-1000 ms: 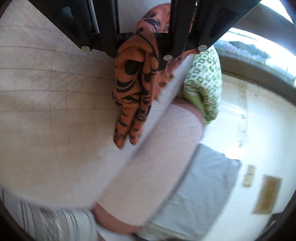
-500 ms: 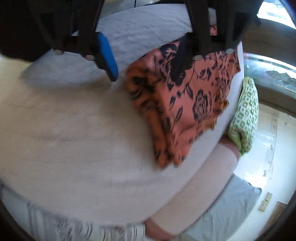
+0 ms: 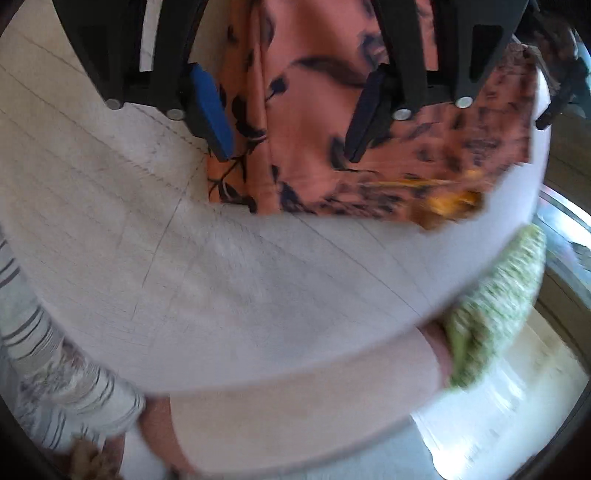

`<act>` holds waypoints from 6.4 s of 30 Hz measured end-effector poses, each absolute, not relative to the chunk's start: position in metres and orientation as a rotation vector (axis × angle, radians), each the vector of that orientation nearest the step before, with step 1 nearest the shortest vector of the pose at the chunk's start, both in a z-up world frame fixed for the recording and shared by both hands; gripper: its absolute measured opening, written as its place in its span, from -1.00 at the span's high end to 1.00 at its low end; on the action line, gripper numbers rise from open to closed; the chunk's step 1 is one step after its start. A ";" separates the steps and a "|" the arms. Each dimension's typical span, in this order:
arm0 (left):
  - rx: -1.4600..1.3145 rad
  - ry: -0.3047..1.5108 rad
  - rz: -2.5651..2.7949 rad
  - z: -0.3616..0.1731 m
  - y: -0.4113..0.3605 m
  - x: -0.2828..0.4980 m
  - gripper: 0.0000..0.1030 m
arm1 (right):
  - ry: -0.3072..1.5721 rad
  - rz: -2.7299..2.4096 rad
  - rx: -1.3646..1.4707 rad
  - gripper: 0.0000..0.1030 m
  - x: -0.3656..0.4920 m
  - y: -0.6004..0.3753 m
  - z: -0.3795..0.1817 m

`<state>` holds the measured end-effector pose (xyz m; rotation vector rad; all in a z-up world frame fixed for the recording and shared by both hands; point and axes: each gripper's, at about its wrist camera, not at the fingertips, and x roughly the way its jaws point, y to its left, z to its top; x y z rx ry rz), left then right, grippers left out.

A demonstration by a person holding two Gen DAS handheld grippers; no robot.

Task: Fold small clothes

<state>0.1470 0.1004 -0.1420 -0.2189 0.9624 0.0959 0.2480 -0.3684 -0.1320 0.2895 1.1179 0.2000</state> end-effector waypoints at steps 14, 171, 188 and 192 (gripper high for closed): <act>-0.246 0.896 0.125 -0.140 0.110 0.155 -0.10 | 1.003 0.108 0.281 0.57 0.214 -0.394 -0.131; -0.083 0.964 -0.035 -0.147 -0.017 0.115 -0.45 | 0.978 0.284 0.451 -0.27 0.173 -0.403 -0.118; -0.413 1.004 0.010 -0.141 0.153 0.216 -0.11 | 0.917 0.428 0.250 -0.33 0.151 -0.313 -0.097; -0.435 1.109 0.049 -0.161 0.159 0.244 0.87 | 0.987 0.426 0.229 -0.33 0.148 -0.302 -0.126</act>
